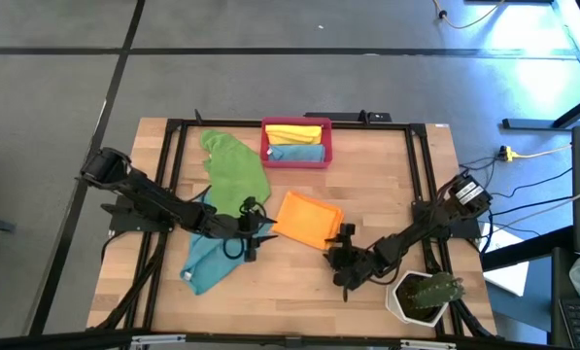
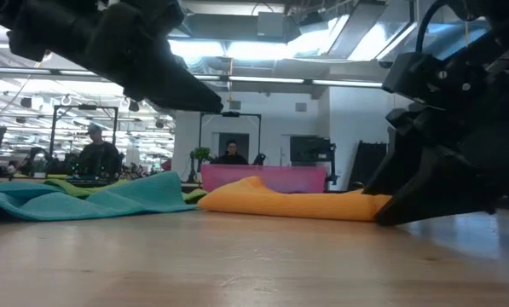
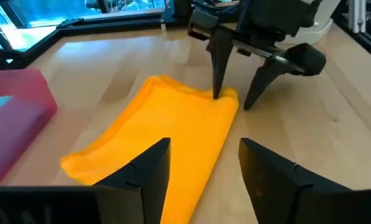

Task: Roll microfiber towels into tight, uniform cylinder then place into a basket
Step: Roll the orange microfiber towel

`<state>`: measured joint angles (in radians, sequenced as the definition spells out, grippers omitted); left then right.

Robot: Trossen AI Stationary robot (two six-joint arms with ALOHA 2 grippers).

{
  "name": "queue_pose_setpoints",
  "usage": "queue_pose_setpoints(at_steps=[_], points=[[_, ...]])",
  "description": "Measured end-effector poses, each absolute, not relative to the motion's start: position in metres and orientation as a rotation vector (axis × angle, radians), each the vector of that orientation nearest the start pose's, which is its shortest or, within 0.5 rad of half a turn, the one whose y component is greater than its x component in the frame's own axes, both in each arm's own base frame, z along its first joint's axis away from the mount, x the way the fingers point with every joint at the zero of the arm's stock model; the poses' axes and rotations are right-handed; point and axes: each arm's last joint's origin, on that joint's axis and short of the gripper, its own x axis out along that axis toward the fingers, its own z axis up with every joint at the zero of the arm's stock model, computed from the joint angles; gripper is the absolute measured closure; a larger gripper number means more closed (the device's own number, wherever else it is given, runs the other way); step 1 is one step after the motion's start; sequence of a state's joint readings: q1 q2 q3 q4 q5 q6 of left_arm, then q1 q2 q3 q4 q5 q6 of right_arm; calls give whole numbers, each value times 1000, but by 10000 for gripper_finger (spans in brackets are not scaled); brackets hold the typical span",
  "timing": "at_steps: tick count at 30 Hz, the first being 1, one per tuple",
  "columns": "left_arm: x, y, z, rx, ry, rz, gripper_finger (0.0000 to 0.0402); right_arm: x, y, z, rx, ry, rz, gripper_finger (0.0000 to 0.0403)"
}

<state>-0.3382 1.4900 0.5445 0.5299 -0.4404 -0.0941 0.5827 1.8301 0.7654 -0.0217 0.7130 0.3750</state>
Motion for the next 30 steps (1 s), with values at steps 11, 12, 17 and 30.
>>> queue_pose_setpoints(at_steps=[11, 12, 17, 30], points=[[292, -78, 152, 116, 472, 142, 223, 260, 148, 91, -315, 828, -293, 236], [296, -78, 151, 118, 478, 148, 223, 260, 148, 91, -317, 829, -295, 241], [309, -77, 140, 175, 522, 145, 224, 260, 147, 90, -304, 832, -309, 268], [319, -98, 121, 547, 658, -4, 224, 252, 141, 87, -269, 876, -393, 346]])
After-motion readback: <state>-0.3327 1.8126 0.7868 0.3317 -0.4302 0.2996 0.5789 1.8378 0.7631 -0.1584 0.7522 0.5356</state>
